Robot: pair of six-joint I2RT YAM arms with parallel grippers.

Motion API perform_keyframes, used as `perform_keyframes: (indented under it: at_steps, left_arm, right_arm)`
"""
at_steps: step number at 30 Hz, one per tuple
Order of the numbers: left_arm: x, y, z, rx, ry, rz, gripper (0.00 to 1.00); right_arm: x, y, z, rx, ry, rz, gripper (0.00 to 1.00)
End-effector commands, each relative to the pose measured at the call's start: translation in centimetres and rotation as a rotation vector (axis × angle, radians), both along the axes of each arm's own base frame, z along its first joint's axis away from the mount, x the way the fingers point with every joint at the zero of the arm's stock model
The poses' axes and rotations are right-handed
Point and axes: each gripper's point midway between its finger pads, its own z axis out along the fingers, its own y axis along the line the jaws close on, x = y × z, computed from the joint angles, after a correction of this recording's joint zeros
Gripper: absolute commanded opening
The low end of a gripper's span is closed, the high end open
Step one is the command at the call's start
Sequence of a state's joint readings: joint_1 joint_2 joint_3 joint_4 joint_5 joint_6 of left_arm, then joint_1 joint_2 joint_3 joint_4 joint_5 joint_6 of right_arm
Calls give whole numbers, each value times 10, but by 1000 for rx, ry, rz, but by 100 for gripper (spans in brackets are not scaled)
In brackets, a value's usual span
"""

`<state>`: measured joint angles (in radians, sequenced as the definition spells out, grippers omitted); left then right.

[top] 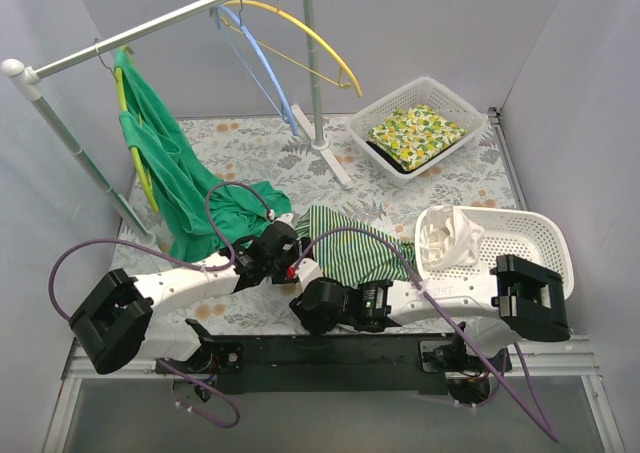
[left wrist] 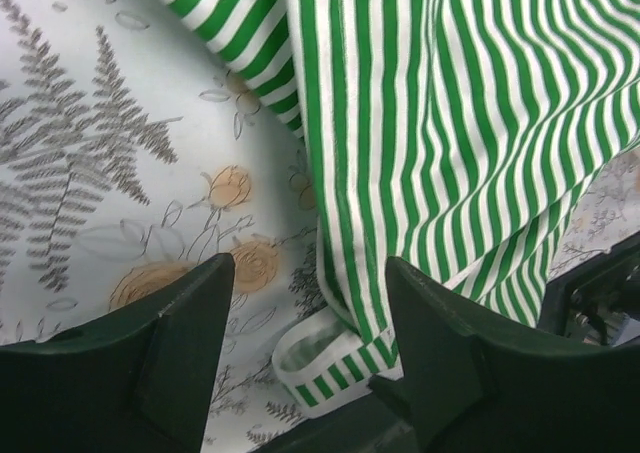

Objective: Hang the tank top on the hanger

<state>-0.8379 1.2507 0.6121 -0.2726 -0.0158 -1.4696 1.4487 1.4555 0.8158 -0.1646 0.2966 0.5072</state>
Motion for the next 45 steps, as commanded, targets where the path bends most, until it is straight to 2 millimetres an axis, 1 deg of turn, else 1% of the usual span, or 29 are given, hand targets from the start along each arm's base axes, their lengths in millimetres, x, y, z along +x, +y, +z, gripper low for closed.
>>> perform_keyframes:
  at_steps: [1,3,6,8,9,10,13,14,16,17,18,19,20,21,22,24,25,27,28,30,32,34,35,38,39,41,42,43,45]
  left_arm:
    - [24,-27,21,-113,-53,-32,58]
    - [31,-30,22,-139,-45,-25,47]
    - [37,-35,23,-154,-46,-24,37]
    - [41,-38,25,-154,-47,-24,26]
    - [43,-38,26,-152,-49,-20,16]
    - [44,-38,29,-152,-53,-20,12]
    - [51,-30,38,-129,-88,9,1]
    - [53,-23,44,-122,-98,26,0]
    - [58,-16,56,-117,-128,53,0]
    - [63,-4,66,-102,-161,94,0]
    - [69,3,74,-89,-191,127,0]
    - [71,8,80,-85,-206,146,0]
    - [71,16,83,-66,-208,167,0]
    - [73,20,100,-81,-243,184,0]
    - [76,27,106,-70,-266,214,0]
    - [75,36,122,-71,-296,235,0]
    - [77,40,131,-73,-316,250,0]
    - [76,49,141,-62,-337,273,0]
    - [79,55,156,-67,-374,301,0]
    - [79,65,166,-42,-401,325,0]
    - [80,78,185,-26,-448,365,0]
    - [81,82,195,-17,-482,361,0]
    - [83,82,202,-4,-498,351,0]
    - [89,74,193,43,-457,318,0]
    - [88,67,192,36,-443,282,0]
    - [88,58,193,11,-436,247,3]
    - [90,59,205,1,-457,257,0]
    - [89,62,211,2,-466,265,0]
    - [92,72,224,13,-499,309,0]
  right_arm:
    - [11,24,8,38,-44,-56,64]
    - [14,24,0,11,-53,-68,64]
    - [15,25,-12,-23,-55,-77,63]
    - [20,24,-18,-45,-64,-114,58]
    - [22,16,-22,-88,-72,-133,56]
    - [24,11,-21,-103,-81,-153,53]
    - [34,-12,-10,-139,-117,-245,29]
    - [41,-18,5,-117,-146,-281,13]
    - [44,-38,16,-140,-161,-330,3]
    - [48,-44,34,-102,-179,-356,1]
    - [49,-54,42,-112,-185,-375,1]
    - [51,-60,61,-62,-191,-395,1]
    - [54,-67,70,-46,-211,-417,1]
    - [55,-77,78,-47,-222,-429,1]
    - [57,-85,97,6,-229,-452,1]
    - [64,-105,114,14,-273,-495,1]
    - [69,-115,132,63,-296,-525,1]
    - [74,-132,145,72,-326,-559,1]
    - [81,-142,161,108,-354,-588,1]
    - [88,-153,176,134,-389,-615,1]
    - [100,-167,203,180,-437,-667,1]
    - [110,-176,220,197,-469,-702,1]
    - [113,-175,235,200,-494,-677,1]
    - [120,-155,257,241,-496,-616,1]
    - [122,-145,274,275,-522,-570,1]
    - [126,-126,282,306,-514,-521,1]
    - [145,-126,341,353,-590,-537,1]
    - [156,-125,352,368,-602,-548,1]
    - [173,-127,389,434,-631,-560,1]
